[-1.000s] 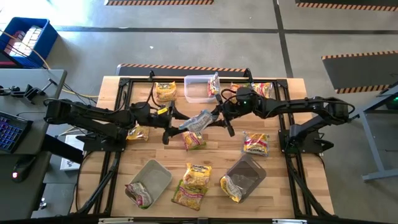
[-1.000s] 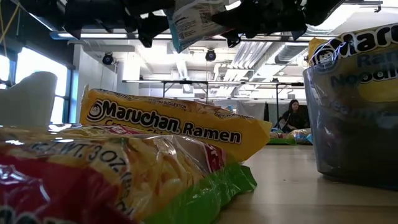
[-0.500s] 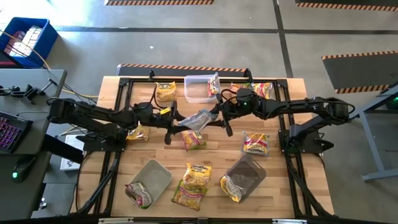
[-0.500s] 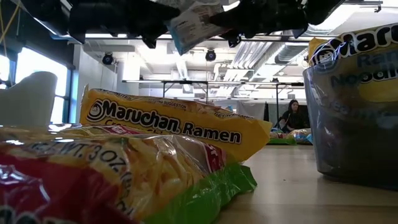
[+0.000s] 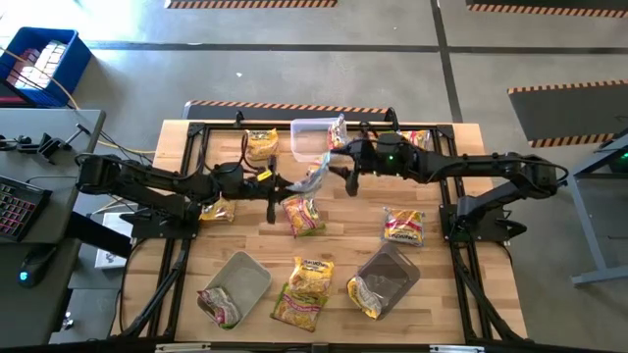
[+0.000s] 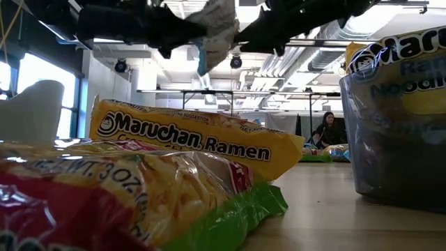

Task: Sort Maruchan noodles
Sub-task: Put the light blue noodle pack into the transparent bin

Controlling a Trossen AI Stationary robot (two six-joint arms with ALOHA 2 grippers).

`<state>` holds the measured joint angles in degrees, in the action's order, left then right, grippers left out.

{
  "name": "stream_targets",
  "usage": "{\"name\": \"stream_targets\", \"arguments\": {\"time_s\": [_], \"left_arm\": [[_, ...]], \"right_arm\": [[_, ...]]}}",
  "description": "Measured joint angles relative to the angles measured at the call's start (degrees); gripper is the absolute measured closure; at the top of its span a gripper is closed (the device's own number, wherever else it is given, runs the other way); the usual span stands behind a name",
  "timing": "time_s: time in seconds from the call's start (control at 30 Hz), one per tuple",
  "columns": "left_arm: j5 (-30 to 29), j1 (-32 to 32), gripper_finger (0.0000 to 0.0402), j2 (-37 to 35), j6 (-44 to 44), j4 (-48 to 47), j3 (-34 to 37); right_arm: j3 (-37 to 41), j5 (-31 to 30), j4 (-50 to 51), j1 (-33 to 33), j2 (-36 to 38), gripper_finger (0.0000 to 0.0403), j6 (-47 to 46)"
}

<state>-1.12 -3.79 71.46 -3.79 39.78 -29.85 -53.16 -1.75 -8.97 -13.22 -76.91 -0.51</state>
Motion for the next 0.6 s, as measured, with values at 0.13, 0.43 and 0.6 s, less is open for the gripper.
{"name": "stream_targets", "arguments": {"time_s": [0.13,0.43,0.6], "left_arm": [[-12.83,0.23,0.04,0.0,0.02,-0.17,0.0],[-31.41,0.26,0.0401,5.4,0.1,-0.04,-0.72],[-37.36,0.68,0.0401,12.03,1.0,0.24,-4.24]], "right_arm": [[-2.86,-0.91,3.47,-0.97,0.4,0.0171,-7.94],[-4.94,-6.76,4.41,-1.2,0.42,0.0171,-22.92],[-4.97,-8.96,6.46,-1.15,0.04,0.0171,-29.75]]}}
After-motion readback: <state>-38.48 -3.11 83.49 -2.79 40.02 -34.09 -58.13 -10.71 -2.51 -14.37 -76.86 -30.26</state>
